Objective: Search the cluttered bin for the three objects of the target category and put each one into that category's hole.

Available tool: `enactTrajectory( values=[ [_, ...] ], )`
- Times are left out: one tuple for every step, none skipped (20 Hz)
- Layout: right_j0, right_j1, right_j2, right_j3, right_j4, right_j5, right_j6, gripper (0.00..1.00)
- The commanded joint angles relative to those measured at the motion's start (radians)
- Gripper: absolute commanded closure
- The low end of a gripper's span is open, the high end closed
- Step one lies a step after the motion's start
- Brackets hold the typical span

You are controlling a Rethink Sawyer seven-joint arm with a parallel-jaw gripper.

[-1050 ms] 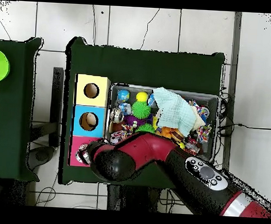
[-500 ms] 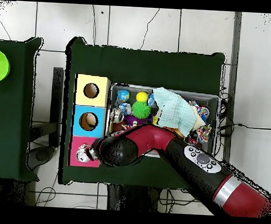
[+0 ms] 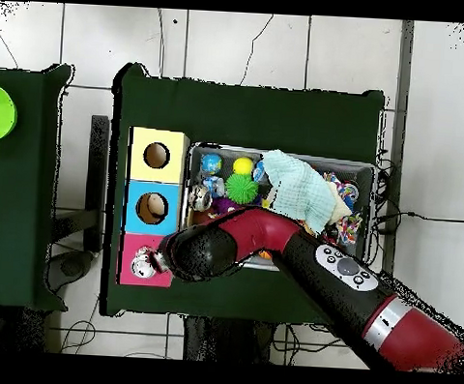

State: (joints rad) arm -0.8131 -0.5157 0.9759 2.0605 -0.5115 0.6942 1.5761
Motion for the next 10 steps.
enactTrajectory(
  values=[
    [-0.010, 0.016, -0.050, -0.038, -0.041, 0.162, -0.165, 0.00],
    [-0.009, 0.013, -0.050, -0.033, -0.035, 0.163, -0.157, 0.00],
    [-0.009, 0.007, -0.048, -0.029, -0.025, 0.168, -0.147, 0.00],
    [-0.011, 0.004, -0.046, -0.024, -0.018, 0.169, -0.142, 0.00],
    [-0.012, 0.005, -0.043, -0.021, -0.011, 0.169, -0.138, 0.00],
    [-0.013, 0.006, -0.039, -0.019, -0.004, 0.168, -0.134, 0.00],
    [-0.010, 0.012, -0.040, -0.022, -0.004, 0.162, -0.133, 0.00],
    [-0.008, 0.019, -0.040, -0.025, -0.004, 0.156, -0.131, 0.00],
    [-0.001, 0.023, -0.040, -0.030, -0.004, 0.149, -0.125, 0.00],
    [0.001, 0.027, -0.041, -0.032, -0.004, 0.148, -0.125, 0.00]
  ],
)
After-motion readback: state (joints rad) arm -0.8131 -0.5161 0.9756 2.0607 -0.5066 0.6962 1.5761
